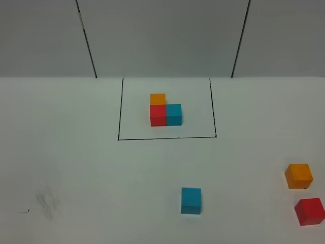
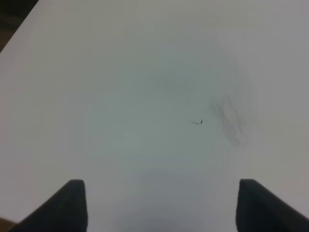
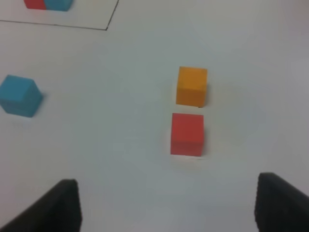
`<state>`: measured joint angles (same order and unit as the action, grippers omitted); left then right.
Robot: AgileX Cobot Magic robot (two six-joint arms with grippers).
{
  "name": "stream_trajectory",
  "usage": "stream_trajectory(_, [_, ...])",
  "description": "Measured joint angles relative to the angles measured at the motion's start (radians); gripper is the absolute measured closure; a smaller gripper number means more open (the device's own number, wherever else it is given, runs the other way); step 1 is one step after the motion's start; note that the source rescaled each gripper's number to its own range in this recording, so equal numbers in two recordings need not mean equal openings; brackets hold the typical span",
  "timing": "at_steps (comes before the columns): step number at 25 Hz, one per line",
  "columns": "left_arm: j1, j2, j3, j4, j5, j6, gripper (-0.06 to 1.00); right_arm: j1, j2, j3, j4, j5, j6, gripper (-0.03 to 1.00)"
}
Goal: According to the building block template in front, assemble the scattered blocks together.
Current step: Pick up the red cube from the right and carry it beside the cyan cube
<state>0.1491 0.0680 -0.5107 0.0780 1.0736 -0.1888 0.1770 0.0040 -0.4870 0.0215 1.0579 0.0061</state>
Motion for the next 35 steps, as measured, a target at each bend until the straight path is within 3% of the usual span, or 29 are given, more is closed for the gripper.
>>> stream_trajectory(12, [0.000, 0.000, 0.000, 0.000, 0.000, 0.000, 0.46, 0.000, 0.044, -0.018, -0.006, -0.042, 0.019, 0.43])
stream_trajectory(20, [0.000, 0.000, 0.000, 0.000, 0.000, 0.000, 0.46, 0.000, 0.479, -0.142, -0.028, -0.153, 0.031, 0.43])
stream_trajectory(26, [0.000, 0.000, 0.000, 0.000, 0.000, 0.000, 0.46, 0.000, 0.776, -0.184, -0.022, -0.316, 0.031, 0.45])
stream_trajectory(35, [0.000, 0.000, 0.000, 0.000, 0.000, 0.000, 0.46, 0.000, 1.079, -0.186, -0.028, -0.329, 0.033, 0.50])
